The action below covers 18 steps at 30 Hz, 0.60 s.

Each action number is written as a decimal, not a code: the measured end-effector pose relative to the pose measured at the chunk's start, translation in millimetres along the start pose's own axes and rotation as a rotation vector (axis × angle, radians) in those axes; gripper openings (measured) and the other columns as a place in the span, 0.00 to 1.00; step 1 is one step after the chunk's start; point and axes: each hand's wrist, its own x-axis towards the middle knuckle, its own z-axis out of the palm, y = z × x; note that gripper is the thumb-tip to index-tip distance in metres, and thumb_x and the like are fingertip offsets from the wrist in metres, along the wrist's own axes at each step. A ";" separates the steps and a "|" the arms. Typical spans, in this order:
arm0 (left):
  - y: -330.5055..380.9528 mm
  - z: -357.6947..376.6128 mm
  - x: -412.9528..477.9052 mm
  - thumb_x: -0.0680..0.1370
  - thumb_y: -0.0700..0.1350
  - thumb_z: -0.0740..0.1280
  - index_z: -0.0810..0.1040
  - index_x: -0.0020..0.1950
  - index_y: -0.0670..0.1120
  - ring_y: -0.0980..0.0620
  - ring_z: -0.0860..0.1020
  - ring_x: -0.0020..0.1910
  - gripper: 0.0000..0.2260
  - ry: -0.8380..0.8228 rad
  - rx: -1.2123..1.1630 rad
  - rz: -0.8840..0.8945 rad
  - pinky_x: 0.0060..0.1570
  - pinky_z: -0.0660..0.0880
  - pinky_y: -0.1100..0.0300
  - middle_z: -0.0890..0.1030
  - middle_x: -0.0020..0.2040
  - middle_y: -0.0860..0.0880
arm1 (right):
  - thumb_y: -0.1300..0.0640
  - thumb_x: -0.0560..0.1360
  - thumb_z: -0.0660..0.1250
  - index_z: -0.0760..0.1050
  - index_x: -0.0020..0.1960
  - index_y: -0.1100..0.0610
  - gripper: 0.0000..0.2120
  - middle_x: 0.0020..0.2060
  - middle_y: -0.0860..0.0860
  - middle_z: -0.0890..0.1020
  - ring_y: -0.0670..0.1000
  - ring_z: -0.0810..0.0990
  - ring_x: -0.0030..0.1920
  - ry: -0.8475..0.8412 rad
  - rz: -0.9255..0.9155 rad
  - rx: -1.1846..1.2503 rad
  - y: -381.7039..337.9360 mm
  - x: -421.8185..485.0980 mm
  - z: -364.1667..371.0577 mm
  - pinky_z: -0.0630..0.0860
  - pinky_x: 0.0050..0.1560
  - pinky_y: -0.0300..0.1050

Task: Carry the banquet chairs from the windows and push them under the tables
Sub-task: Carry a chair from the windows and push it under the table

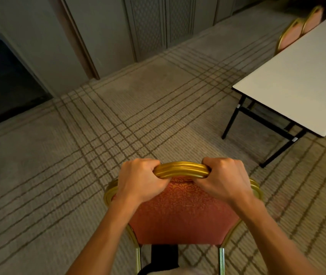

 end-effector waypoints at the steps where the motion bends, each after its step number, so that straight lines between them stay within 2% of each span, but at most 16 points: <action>1: -11.1 7.7 20.4 0.69 0.62 0.69 0.70 0.28 0.47 0.49 0.76 0.27 0.21 -0.001 -0.020 -0.005 0.27 0.64 0.58 0.74 0.26 0.51 | 0.30 0.68 0.53 0.68 0.30 0.51 0.25 0.24 0.45 0.71 0.49 0.74 0.28 0.009 -0.006 -0.003 1.5 23.8 5.2 0.68 0.34 0.45; 4: -44.4 28.8 73.6 0.69 0.61 0.70 0.73 0.30 0.46 0.47 0.77 0.29 0.20 -0.011 -0.058 -0.034 0.27 0.69 0.55 0.76 0.27 0.50 | 0.30 0.69 0.53 0.67 0.29 0.50 0.25 0.22 0.44 0.69 0.46 0.70 0.25 0.012 -0.015 -0.021 2.7 89.2 18.2 0.66 0.34 0.44; 8: -73.6 41.6 150.1 0.67 0.61 0.70 0.75 0.31 0.46 0.45 0.78 0.31 0.19 -0.006 -0.064 -0.011 0.28 0.69 0.55 0.78 0.29 0.49 | 0.31 0.70 0.55 0.69 0.29 0.50 0.25 0.21 0.43 0.68 0.46 0.69 0.24 0.047 -0.014 -0.036 6.3 166.2 22.0 0.70 0.32 0.45; 11: -88.0 50.7 207.6 0.67 0.60 0.70 0.73 0.30 0.47 0.45 0.78 0.30 0.18 0.012 -0.074 0.044 0.28 0.65 0.57 0.78 0.29 0.49 | 0.33 0.70 0.59 0.69 0.29 0.50 0.23 0.20 0.43 0.65 0.47 0.66 0.23 0.089 0.013 -0.085 14.7 216.5 19.6 0.63 0.32 0.43; 14: -100.3 62.0 261.0 0.68 0.60 0.69 0.73 0.30 0.47 0.45 0.78 0.30 0.18 -0.014 -0.087 0.083 0.27 0.71 0.55 0.78 0.29 0.49 | 0.37 0.71 0.67 0.69 0.30 0.49 0.20 0.22 0.43 0.67 0.46 0.67 0.25 0.066 0.022 -0.108 26.8 266.4 21.6 0.63 0.34 0.43; 18: -119.6 90.5 332.3 0.68 0.59 0.69 0.73 0.29 0.47 0.45 0.79 0.30 0.17 -0.001 -0.081 0.112 0.28 0.71 0.55 0.77 0.29 0.49 | 0.39 0.72 0.67 0.70 0.30 0.50 0.19 0.22 0.44 0.70 0.46 0.70 0.25 0.052 0.037 -0.079 49.8 339.8 36.2 0.66 0.34 0.43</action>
